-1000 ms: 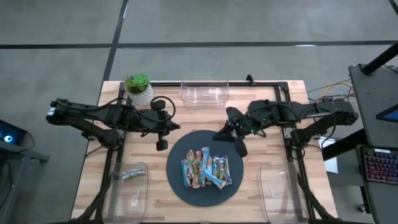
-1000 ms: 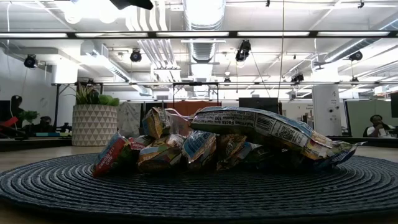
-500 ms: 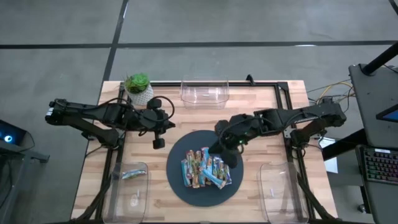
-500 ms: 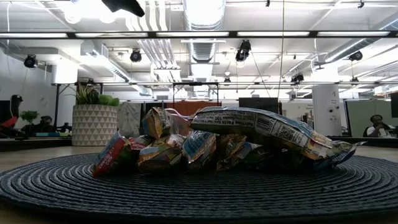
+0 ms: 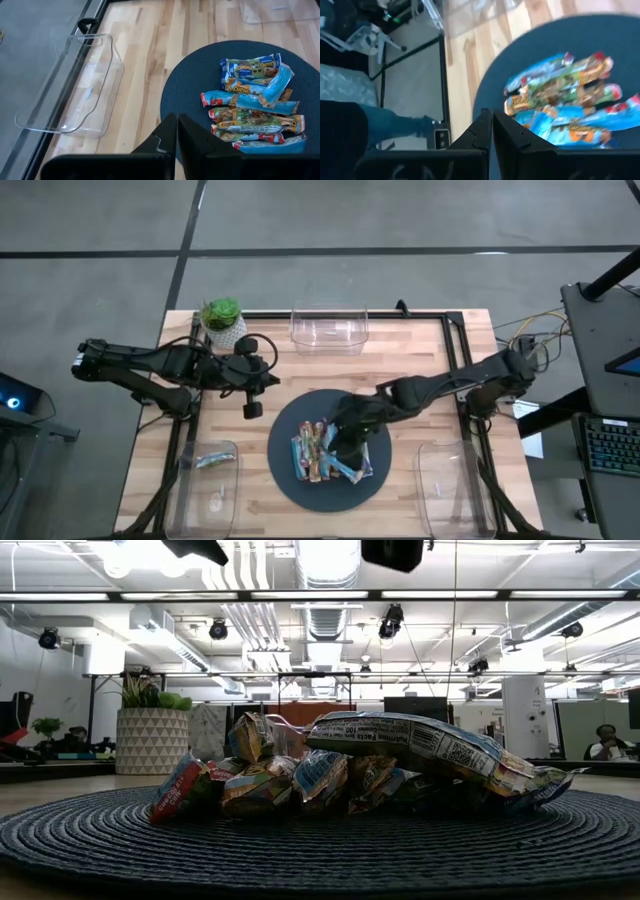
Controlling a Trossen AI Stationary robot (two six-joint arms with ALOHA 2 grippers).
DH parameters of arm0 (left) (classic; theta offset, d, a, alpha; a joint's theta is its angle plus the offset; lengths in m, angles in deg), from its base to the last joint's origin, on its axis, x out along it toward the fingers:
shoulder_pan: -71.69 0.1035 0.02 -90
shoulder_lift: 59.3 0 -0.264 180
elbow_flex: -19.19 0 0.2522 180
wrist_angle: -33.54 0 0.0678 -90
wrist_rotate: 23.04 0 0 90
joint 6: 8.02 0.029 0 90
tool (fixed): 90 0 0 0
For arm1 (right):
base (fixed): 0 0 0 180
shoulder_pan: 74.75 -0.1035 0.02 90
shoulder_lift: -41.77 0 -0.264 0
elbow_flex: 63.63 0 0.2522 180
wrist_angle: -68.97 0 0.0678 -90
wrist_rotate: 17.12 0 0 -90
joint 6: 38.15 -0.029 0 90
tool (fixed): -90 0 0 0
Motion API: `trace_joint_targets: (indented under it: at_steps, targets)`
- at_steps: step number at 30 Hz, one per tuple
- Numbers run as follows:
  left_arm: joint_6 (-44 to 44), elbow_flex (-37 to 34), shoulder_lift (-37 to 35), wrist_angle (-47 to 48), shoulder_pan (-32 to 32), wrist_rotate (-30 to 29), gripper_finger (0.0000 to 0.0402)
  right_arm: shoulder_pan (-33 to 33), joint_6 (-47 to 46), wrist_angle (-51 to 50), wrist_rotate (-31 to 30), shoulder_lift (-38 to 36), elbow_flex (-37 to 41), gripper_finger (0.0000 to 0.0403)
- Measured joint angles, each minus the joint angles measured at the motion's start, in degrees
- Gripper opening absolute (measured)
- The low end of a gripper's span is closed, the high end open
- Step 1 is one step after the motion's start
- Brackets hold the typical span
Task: Pick and place Granola Bars by type
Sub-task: Put the yellow granola bar into the bottom right transparent bin
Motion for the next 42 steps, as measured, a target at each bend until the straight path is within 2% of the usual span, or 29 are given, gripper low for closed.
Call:
trace_joint_targets:
  at_steps: [5,8,19,23,33,42]
  targets:
    - [-0.1,0.0,0.0,0.2,0.0,0.1,0.0000,-1.3,-3.2,-1.6,-0.1,2.7,0.0,0.0012]
    - [-0.1,0.0,0.0,0.4,0.0,0.1,0.0000,-2.3,-4.0,-3.5,-0.2,3.4,0.0,0.0031]
    - [-0.4,0.0,0.0,1.0,0.0,0.1,0.0000,-4.2,-6.0,-5.9,-0.5,5.5,0.0,0.0184]
    - [-0.6,0.0,0.0,1.0,0.0,0.1,0.0000,-4.2,-4.8,-5.6,-0.6,6.4,0.0,0.0220]
    - [-0.7,0.0,0.0,1.0,0.0,0.1,0.0000,-4.5,-3.9,-5.9,-1.8,10.6,0.0,0.0220]
    - [-0.6,0.0,0.0,1.0,0.0,0.1,0.0000,-4.7,-6.9,-5.9,-1.9,14.4,0.0,0.0219]
